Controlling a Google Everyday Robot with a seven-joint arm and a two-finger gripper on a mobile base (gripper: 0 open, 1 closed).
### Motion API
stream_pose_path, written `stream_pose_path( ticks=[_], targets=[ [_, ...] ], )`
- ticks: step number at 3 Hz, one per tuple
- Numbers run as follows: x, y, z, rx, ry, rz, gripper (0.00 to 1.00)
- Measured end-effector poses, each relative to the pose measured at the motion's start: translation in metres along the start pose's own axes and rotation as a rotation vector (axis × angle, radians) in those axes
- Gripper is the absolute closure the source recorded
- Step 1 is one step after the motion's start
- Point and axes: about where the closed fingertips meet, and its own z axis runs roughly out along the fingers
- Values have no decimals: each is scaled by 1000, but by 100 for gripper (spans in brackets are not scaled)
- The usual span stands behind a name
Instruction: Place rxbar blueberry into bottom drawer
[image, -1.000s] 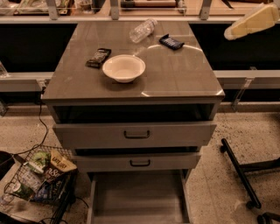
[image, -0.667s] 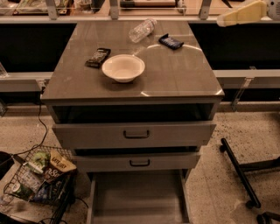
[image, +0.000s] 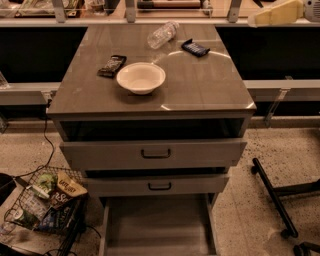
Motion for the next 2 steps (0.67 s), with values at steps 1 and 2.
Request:
stream_pose_path(
  ticks=[1,2],
  targets=[
    [7,3,8,11,-22,41,0],
    [20,2,45,-2,-57,114,0]
  ],
)
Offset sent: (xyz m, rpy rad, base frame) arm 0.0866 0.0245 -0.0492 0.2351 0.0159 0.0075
